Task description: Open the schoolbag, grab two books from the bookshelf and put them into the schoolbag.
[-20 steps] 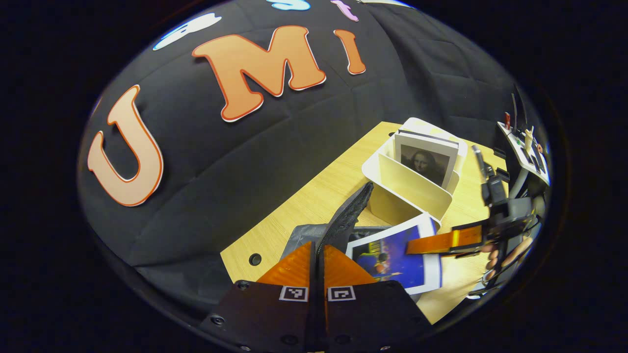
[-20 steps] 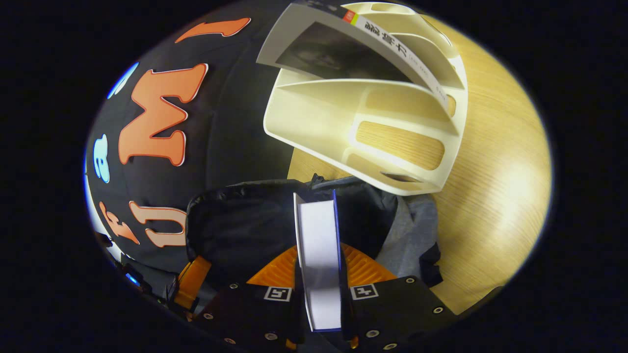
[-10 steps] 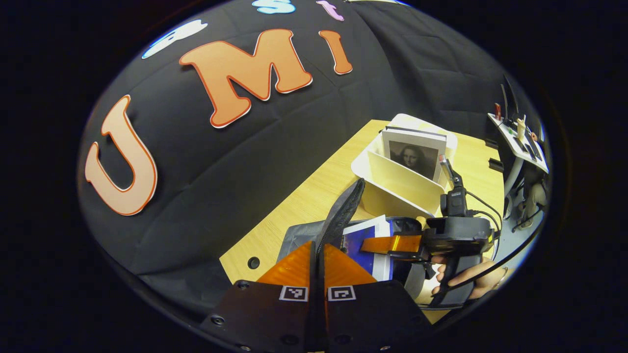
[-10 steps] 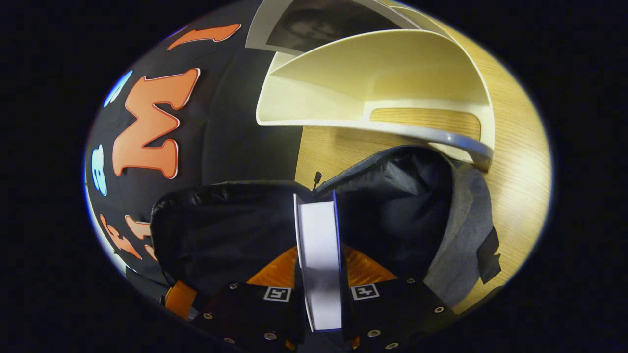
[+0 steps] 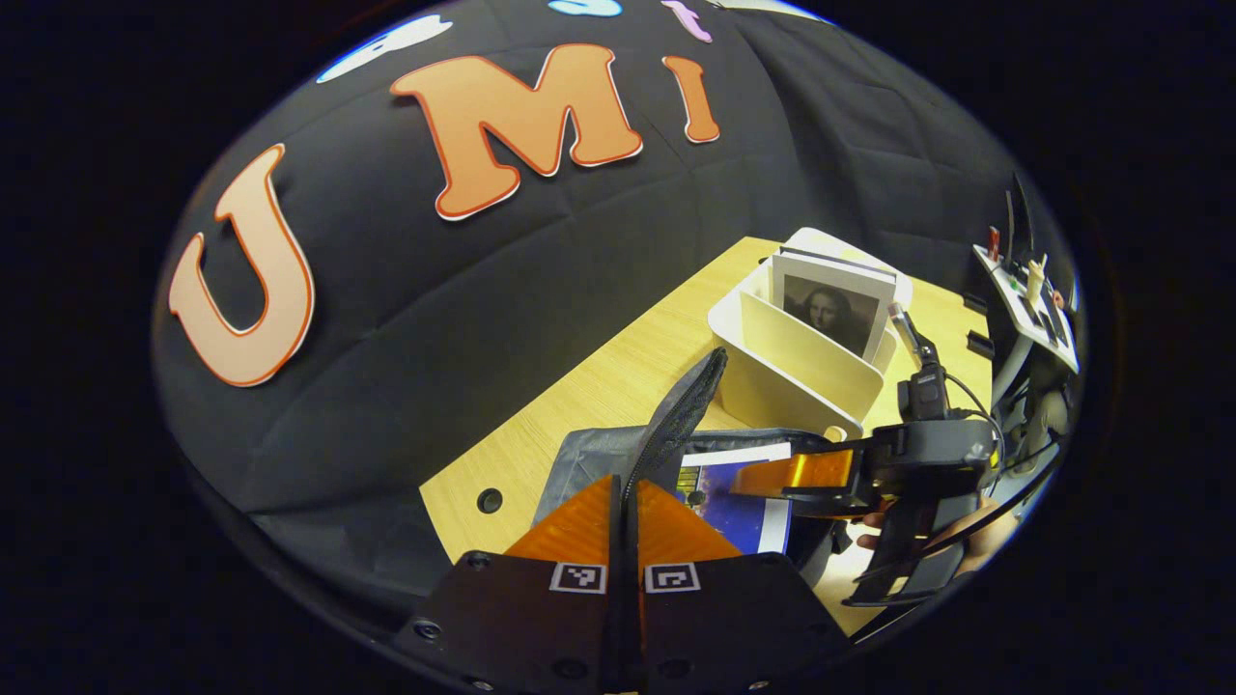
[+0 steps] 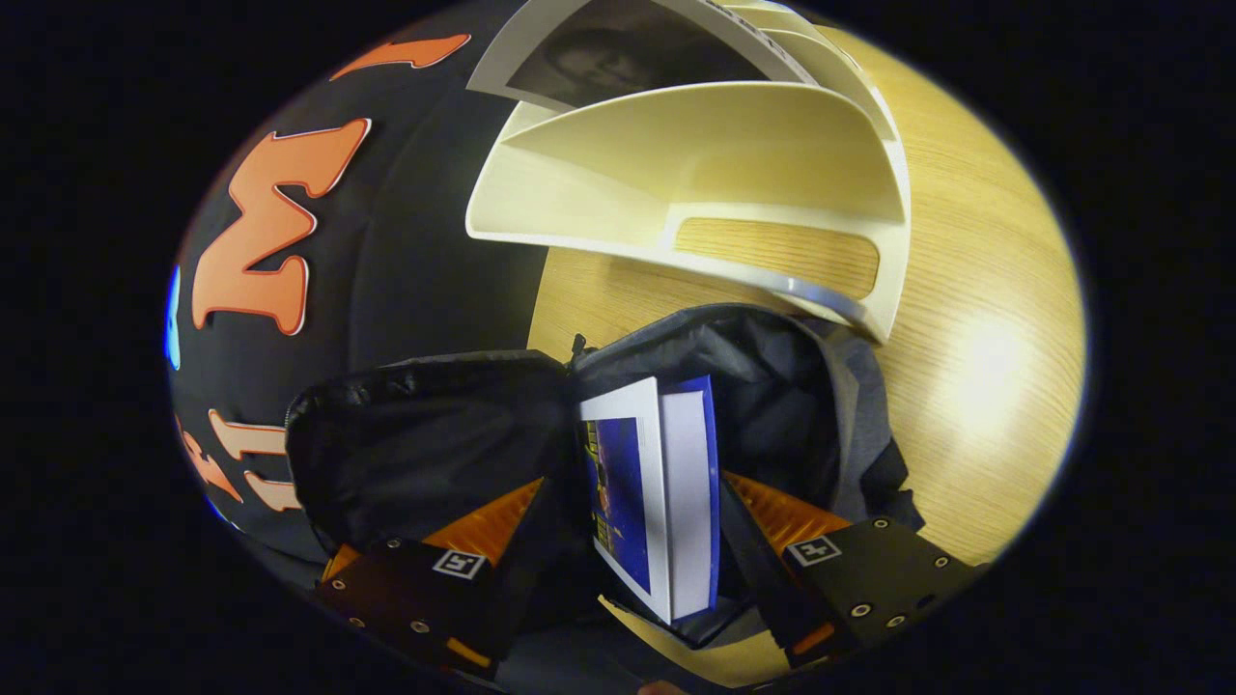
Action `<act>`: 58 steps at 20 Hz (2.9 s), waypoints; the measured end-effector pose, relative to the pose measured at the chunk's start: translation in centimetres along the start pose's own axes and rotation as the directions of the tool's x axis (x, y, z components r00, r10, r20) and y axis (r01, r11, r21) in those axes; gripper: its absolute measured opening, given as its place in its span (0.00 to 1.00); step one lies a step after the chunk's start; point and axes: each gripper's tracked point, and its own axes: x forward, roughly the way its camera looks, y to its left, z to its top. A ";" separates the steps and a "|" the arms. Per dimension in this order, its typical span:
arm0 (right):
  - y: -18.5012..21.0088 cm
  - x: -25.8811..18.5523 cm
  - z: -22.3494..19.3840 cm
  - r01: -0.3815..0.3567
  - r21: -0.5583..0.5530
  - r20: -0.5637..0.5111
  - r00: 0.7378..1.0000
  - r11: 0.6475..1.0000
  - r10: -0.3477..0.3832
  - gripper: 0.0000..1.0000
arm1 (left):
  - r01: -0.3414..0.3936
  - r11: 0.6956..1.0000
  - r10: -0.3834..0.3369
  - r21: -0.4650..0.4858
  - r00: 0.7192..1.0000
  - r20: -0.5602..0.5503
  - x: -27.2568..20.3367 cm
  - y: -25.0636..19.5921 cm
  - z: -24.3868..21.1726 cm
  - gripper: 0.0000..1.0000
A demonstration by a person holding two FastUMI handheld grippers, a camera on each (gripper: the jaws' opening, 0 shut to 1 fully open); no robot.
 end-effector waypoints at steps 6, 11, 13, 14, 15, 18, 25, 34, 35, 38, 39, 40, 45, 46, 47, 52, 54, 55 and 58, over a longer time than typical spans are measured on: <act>-2.4 -5.9 4.5 0.047 -0.047 0.081 0.996 0.998 -0.043 0.98 | 0.008 0.999 -0.008 -0.042 1.000 -0.003 -0.3 -0.1 -1.2 0.01; -3.2 -11.7 8.3 0.107 -0.177 0.138 0.987 0.978 -0.083 0.98 | 0.014 0.999 -0.014 -0.046 1.000 -0.001 -0.2 -0.6 -1.6 0.01; -2.9 -14.1 10.7 0.144 -0.241 0.178 0.979 0.960 -0.102 0.98 | 0.018 0.998 -0.017 -0.061 1.000 0.003 -0.3 -0.8 -1.9 0.00; -2.5 -15.2 11.8 0.165 -0.278 0.197 0.974 0.946 -0.112 0.98 | 0.021 0.997 -0.020 -0.069 1.000 0.004 -0.4 -0.9 -2.0 0.01; -2.3 -16.2 13.1 0.191 -0.321 0.214 0.969 0.927 -0.126 0.98 | 0.023 0.997 -0.022 -0.077 1.000 0.002 -0.3 -0.9 -2.2 0.01; -1.4 -19.0 16.5 0.283 -0.465 0.267 0.948 0.839 -0.172 0.98 | 0.021 0.995 -0.021 -0.099 1.000 0.002 -0.3 -1.0 -2.7 0.00; 5.6 -20.8 22.8 0.353 -0.742 0.283 0.935 0.570 -0.212 0.98 | -0.003 0.988 0.001 -0.153 1.000 -0.016 0.0 -0.8 -3.6 0.01; 9.1 -13.4 26.4 0.259 -0.921 0.129 0.908 0.292 -0.399 0.99 | -0.065 0.976 0.053 -0.208 0.997 -0.062 0.4 0.2 -4.5 0.00; 8.7 -12.2 26.2 0.239 -0.926 0.099 0.901 0.292 -0.422 0.99 | -0.071 0.975 0.057 -0.211 0.996 -0.071 0.6 0.3 -4.7 0.00; 7.2 -9.0 26.8 0.224 -0.940 0.075 0.871 0.258 -0.486 0.99 | -0.090 0.973 0.071 -0.214 0.993 -0.093 0.8 0.6 -4.8 0.01; 6.6 -8.2 26.6 0.211 -0.945 0.059 0.860 0.249 -0.508 0.99 | -0.094 0.972 0.074 -0.215 0.992 -0.098 0.8 0.6 -4.7 0.00; 5.9 -7.5 26.3 0.199 -0.948 0.040 0.847 0.247 -0.530 0.99 | -0.098 0.972 0.078 -0.214 0.992 -0.103 0.9 0.5 -4.7 0.01; 2.4 -5.9 25.4 0.159 -0.956 -0.023 0.794 0.245 -0.607 0.89 | -0.114 0.971 0.089 -0.210 0.988 -0.125 1.2 0.5 -4.8 0.00; 1.9 -5.7 25.6 0.160 -0.957 -0.025 0.786 0.241 -0.618 0.82 | -0.115 0.971 0.089 -0.208 0.988 -0.129 1.2 0.5 -5.0 0.00; 1.5 -5.7 25.6 0.162 -0.958 -0.025 0.777 0.238 -0.629 0.73 | -0.116 0.971 0.090 -0.208 0.987 -0.132 1.1 0.4 -5.1 0.00; 1.1 -5.5 25.7 0.183 -0.946 -0.032 0.767 0.266 -0.641 0.39 | -0.116 0.969 0.086 -0.220 0.986 -0.141 1.5 0.1 -5.2 0.00; 1.3 -5.9 25.5 0.198 -0.941 -0.030 0.762 0.276 -0.647 0.37 | -0.113 0.972 0.086 -0.208 0.987 -0.138 1.5 -0.1 -5.1 0.01; 1.6 -6.3 25.4 0.203 -0.938 -0.028 0.762 0.280 -0.647 0.37 | -0.113 0.972 0.087 -0.205 0.987 -0.136 1.7 -0.2 -5.0 0.00; 3.3 -7.7 25.2 0.209 -0.934 -0.020 0.779 0.291 -0.626 0.36 | -0.102 0.974 0.077 -0.203 0.989 -0.126 1.7 -0.6 -4.8 0.00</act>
